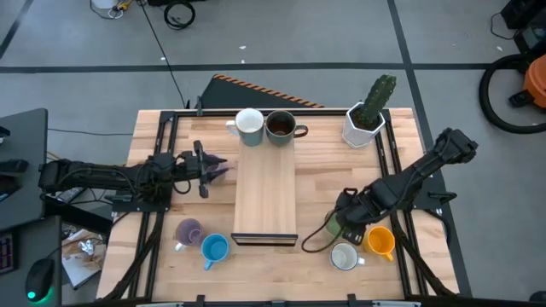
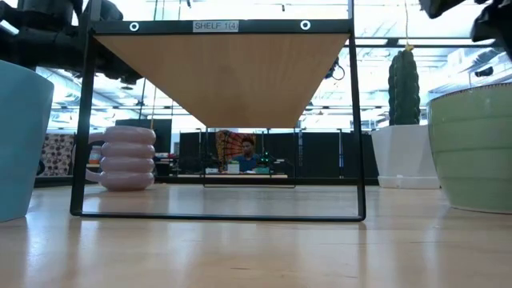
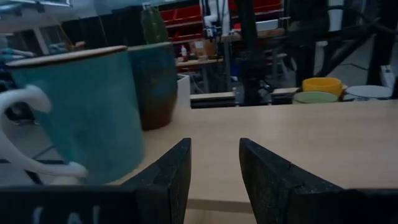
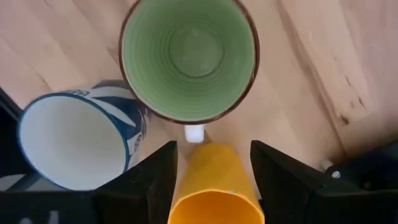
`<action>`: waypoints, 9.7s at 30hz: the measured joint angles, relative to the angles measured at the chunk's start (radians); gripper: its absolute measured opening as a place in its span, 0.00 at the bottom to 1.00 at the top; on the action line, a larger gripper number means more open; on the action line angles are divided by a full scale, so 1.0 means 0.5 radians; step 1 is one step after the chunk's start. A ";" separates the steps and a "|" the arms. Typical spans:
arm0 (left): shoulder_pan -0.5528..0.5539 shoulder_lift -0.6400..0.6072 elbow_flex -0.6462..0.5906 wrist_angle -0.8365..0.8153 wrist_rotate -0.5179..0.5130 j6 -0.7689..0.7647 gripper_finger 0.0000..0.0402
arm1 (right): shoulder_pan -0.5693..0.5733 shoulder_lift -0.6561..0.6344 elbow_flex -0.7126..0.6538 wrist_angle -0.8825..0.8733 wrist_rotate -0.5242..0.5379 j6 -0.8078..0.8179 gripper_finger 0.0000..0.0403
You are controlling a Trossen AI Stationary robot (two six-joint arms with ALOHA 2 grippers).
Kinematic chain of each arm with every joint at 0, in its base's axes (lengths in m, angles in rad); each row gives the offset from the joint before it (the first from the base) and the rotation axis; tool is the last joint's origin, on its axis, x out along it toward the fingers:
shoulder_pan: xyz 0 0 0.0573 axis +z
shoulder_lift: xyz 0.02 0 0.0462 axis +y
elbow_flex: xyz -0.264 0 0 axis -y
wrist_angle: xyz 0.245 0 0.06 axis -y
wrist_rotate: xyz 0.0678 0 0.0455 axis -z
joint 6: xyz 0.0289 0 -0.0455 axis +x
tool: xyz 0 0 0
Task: Place coffee mugs
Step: Put the green mug on the shelf, then put the top purple mug on the shelf
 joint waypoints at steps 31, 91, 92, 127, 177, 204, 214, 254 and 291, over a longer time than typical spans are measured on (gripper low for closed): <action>0.000 0.000 0.000 0.142 -0.007 0.227 0.35 | 0.147 0.024 -0.660 0.849 0.106 0.210 0.45; -0.002 0.002 0.000 -0.034 0.084 -0.256 0.35 | -0.521 -0.396 -0.623 0.417 0.270 -0.801 0.15; -0.002 0.002 0.000 -0.037 0.084 -0.276 0.35 | -0.553 -0.390 -0.568 0.379 0.272 -0.861 0.15; -0.003 0.002 0.000 -0.226 0.151 -0.612 0.35 | -1.211 0.832 1.492 -0.460 0.162 -2.193 0.16; -0.002 0.002 0.000 -0.222 0.151 -0.606 0.35 | -1.470 0.920 1.518 -0.405 0.053 -2.238 0.22; -0.002 0.001 0.000 -0.241 0.151 -0.589 0.35 | -1.430 0.875 1.512 -0.393 0.023 -2.174 0.61; -0.002 0.001 0.000 -0.254 0.151 -0.590 0.35 | -1.374 0.699 1.512 -0.392 0.123 -2.050 0.63; -0.291 0.001 0.434 -1.296 -0.294 -0.906 0.35 | -1.038 -0.451 0.047 0.596 0.653 -1.911 0.62; -1.316 0.503 1.359 -3.237 -0.329 -2.472 0.35 | -0.909 -0.489 -0.130 0.944 0.633 -2.220 0.61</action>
